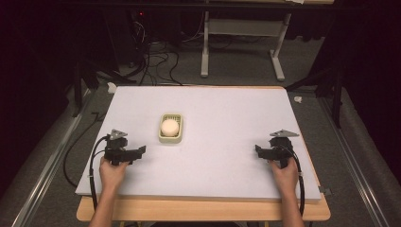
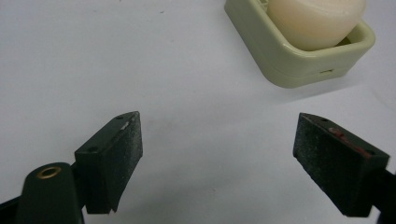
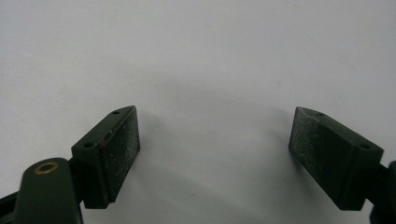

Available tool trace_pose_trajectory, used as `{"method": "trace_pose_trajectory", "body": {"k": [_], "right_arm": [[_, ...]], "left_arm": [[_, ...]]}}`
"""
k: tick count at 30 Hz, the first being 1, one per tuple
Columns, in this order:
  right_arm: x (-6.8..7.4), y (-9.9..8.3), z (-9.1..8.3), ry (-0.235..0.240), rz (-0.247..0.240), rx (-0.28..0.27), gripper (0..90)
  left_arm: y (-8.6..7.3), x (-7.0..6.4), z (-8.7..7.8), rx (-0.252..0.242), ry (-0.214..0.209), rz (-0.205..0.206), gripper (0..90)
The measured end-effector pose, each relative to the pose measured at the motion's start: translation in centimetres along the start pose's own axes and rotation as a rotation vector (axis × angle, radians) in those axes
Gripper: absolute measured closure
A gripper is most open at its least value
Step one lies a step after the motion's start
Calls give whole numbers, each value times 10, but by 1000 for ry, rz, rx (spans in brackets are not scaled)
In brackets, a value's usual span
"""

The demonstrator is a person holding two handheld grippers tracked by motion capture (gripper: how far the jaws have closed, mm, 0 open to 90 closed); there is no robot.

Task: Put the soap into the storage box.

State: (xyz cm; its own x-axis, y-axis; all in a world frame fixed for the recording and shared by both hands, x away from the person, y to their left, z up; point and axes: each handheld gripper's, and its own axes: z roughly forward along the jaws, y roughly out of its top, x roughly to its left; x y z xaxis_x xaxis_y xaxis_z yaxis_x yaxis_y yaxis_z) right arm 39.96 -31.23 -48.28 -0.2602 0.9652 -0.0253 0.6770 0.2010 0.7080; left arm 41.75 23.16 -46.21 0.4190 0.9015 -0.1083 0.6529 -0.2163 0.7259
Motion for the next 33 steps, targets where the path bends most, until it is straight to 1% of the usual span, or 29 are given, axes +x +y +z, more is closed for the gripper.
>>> {"method": "trace_pose_trajectory", "body": {"k": [2,4,7,11,21,30,33], "right_arm": [[0,0,0,0,0,0,167],[0,0,0,0,0,0,167],[0,0,0,0,1,0,167],[0,0,0,0,0,0,167],[0,0,0,0,1,0,167],[0,0,0,0,0,0,167],[0,0,0,0,1,0,168]], "left_arm": [[0,1,3,13,8,6,165],[-1,3,5,17,6,0,165],[-1,4,9,28,14,-3,165],[-2,4,13,39,26,5,164],[-2,1,23,52,40,16,167],[-3,-1,28,38,53,14,168],[-3,-3,30,35,73,30,167]]}}
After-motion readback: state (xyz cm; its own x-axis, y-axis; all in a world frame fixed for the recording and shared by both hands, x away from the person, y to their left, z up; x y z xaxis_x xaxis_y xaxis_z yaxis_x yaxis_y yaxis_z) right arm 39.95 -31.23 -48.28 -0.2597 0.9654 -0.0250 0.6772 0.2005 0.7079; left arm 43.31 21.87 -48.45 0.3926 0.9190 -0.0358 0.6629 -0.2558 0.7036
